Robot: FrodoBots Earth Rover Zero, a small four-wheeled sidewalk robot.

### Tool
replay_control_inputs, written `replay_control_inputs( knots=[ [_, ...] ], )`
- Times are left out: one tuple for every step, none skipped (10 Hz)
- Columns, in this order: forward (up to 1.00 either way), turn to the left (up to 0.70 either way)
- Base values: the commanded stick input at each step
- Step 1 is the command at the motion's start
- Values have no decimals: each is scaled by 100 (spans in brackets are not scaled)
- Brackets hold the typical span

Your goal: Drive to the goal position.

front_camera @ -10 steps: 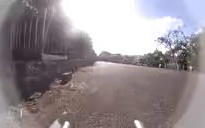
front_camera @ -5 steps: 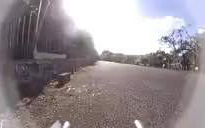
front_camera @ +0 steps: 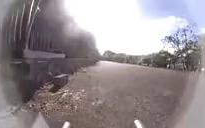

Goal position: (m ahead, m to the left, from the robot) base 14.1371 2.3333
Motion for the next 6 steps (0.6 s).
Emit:
replay_control_inputs(
  knots=[
    [70,-35],
    [70,-35],
    [70,-30],
    [70,-25],
    [70,0],
    [70,0]
  ],
)
